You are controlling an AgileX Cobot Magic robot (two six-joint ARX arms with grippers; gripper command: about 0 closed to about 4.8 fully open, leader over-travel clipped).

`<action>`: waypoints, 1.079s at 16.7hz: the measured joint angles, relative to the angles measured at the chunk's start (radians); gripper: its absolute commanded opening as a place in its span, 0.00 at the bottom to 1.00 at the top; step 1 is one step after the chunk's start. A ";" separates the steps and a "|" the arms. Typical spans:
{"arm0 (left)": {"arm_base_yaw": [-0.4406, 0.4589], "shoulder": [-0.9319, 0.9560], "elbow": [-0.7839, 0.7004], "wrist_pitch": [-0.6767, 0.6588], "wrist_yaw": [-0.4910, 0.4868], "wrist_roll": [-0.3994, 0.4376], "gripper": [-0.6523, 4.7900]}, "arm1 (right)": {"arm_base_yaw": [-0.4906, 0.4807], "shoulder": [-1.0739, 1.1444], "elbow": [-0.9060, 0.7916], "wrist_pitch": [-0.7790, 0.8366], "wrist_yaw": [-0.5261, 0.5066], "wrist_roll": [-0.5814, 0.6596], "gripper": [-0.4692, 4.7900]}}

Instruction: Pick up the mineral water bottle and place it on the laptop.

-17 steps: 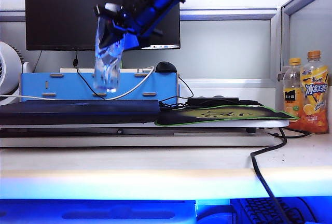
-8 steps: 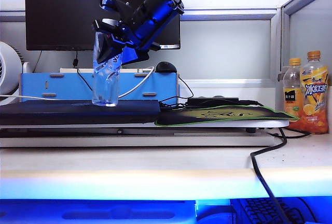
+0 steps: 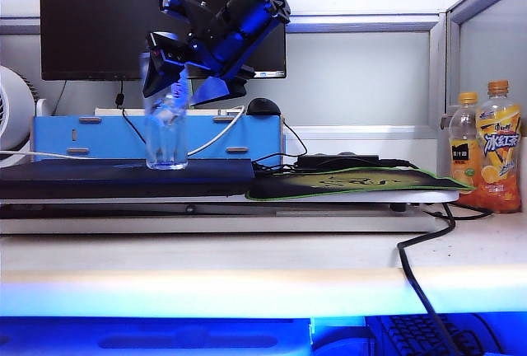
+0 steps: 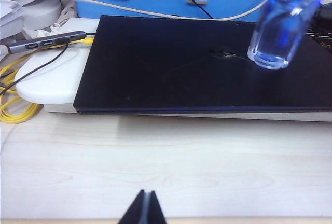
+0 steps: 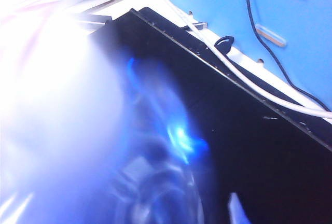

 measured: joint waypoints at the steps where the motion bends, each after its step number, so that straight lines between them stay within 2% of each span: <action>1: 0.000 0.000 0.000 0.000 0.000 0.000 0.12 | 0.000 0.000 0.000 0.000 0.000 0.000 0.88; 11: 0.000 0.000 0.000 0.000 0.000 0.000 0.12 | -0.018 -0.122 0.000 0.018 0.011 -0.004 0.88; 18: 0.000 0.000 0.000 0.000 0.000 0.000 0.12 | -0.032 -0.432 0.000 -0.010 0.053 -0.008 0.88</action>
